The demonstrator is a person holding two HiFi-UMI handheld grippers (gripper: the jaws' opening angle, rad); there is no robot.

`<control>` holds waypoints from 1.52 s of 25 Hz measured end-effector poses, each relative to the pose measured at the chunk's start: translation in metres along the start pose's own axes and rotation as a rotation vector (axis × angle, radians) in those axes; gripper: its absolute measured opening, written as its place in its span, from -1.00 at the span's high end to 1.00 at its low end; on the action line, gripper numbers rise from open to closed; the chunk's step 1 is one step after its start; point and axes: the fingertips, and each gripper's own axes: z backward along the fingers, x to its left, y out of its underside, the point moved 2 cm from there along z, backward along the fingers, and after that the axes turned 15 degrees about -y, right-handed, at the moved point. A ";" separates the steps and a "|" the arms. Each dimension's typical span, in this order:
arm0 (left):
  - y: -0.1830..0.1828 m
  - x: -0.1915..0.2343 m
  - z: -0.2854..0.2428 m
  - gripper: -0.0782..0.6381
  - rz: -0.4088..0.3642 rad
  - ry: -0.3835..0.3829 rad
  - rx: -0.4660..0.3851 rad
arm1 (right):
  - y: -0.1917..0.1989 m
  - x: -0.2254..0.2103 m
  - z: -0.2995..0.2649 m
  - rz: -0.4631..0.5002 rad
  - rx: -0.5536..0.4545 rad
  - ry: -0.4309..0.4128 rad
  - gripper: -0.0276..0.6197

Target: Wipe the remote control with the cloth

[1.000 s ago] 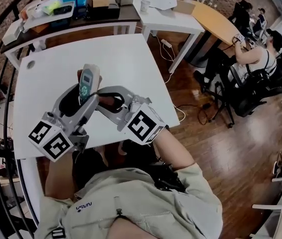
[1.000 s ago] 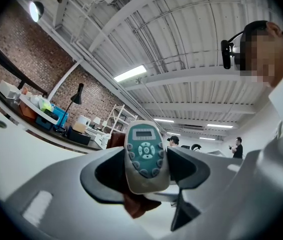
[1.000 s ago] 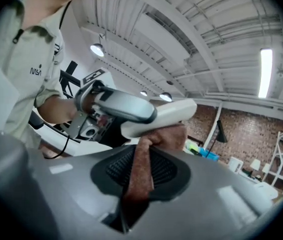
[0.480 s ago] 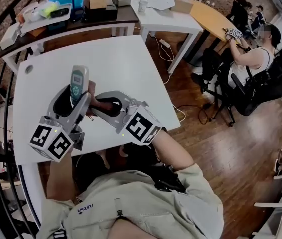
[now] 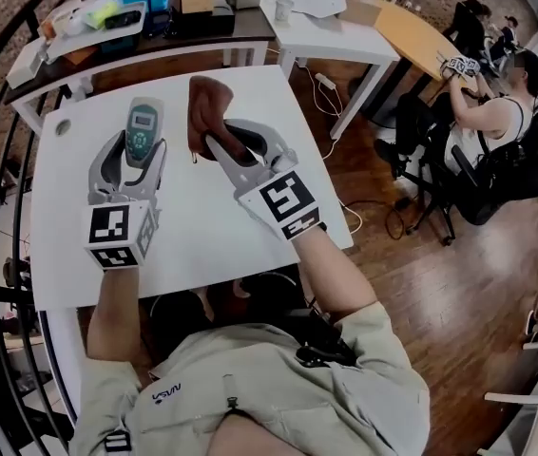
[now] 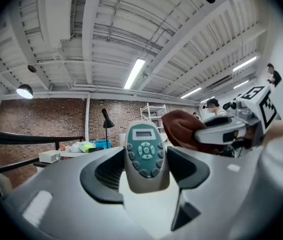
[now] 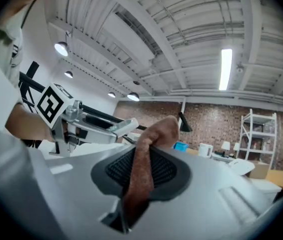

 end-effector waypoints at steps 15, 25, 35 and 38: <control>0.062 0.015 -0.061 0.00 -0.125 -0.091 0.166 | 0.079 -0.054 -0.017 -0.129 0.199 0.123 0.70; 0.101 0.029 -0.069 0.00 -0.155 -0.090 0.290 | 0.105 -0.056 -0.035 -0.151 0.275 0.122 0.70; 0.133 0.026 -0.074 0.00 -0.150 -0.063 0.403 | 0.136 -0.049 -0.036 -0.151 0.429 0.071 0.69; 0.141 0.022 -0.075 0.00 -0.143 -0.054 0.427 | 0.148 -0.046 -0.035 -0.157 0.476 0.055 0.69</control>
